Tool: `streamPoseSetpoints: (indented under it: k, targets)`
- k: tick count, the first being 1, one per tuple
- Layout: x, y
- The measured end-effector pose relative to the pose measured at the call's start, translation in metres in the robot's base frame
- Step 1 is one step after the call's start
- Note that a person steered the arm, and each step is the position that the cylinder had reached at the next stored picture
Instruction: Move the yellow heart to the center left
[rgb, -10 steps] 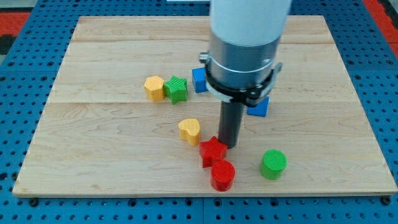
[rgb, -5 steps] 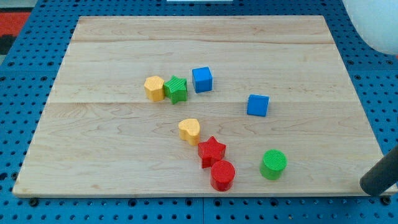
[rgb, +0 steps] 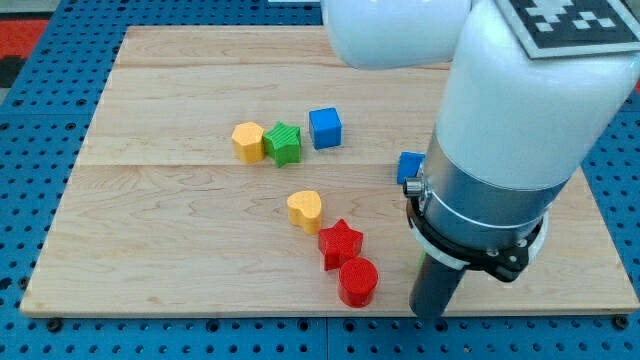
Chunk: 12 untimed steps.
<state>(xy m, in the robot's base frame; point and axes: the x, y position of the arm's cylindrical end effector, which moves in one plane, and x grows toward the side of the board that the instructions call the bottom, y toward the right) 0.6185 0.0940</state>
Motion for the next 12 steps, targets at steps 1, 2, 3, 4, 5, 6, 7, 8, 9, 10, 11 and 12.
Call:
streamPoseSetpoints:
  k: [1,2,3,4,5,6,7,8,9,10,11,12]
  targets:
    - [0.000,-0.006]
    - [0.000,-0.026]
    - [0.000,-0.046]
    - [-0.009,-0.065]
    - [-0.030,-0.069]
    - [-0.067,-0.069]
    - [-0.078,-0.068]
    - [-0.099,-0.030]
    - [-0.106,-0.046]
    - [-0.108,-0.138]
    - [-0.110,-0.222]
    - [-0.112,-0.208]
